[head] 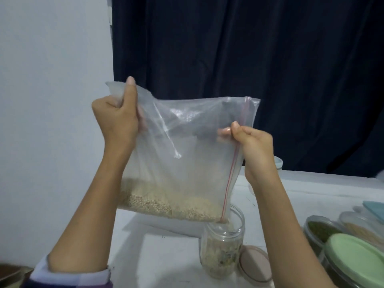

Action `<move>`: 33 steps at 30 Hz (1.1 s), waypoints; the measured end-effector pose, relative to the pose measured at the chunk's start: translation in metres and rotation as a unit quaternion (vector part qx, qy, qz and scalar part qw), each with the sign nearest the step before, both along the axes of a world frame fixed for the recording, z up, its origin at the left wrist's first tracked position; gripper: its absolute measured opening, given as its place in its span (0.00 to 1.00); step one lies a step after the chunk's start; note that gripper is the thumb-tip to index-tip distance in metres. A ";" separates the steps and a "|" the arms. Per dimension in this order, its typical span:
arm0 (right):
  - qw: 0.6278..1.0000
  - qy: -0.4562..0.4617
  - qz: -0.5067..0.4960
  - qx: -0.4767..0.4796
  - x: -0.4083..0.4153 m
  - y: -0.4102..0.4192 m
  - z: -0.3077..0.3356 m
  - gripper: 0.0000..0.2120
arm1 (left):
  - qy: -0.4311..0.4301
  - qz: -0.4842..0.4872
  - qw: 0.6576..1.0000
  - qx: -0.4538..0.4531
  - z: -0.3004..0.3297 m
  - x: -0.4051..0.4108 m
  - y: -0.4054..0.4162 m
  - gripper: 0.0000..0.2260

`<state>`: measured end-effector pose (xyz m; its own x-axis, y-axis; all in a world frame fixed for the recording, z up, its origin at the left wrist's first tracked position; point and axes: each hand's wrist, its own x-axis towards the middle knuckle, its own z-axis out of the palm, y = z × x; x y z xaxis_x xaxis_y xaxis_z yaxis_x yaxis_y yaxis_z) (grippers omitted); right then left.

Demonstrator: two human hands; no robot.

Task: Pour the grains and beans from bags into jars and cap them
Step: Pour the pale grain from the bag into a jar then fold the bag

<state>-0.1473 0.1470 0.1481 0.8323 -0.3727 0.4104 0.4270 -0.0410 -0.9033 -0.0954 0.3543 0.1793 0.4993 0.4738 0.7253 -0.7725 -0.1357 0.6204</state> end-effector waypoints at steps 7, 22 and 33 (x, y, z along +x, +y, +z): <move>1.000 -0.002 0.012 0.002 0.000 0.000 0.001 0.12 | 0.002 -0.008 1.000 0.009 0.002 -0.002 0.000 0.30; 1.000 -0.007 -0.002 -0.008 0.000 0.001 -0.004 0.12 | 0.013 -0.018 1.000 0.012 0.000 -0.002 0.004 0.27; 1.000 -0.015 0.005 0.000 -0.001 0.001 -0.002 0.13 | -0.005 -0.025 1.000 -0.012 -0.001 -0.004 0.004 0.28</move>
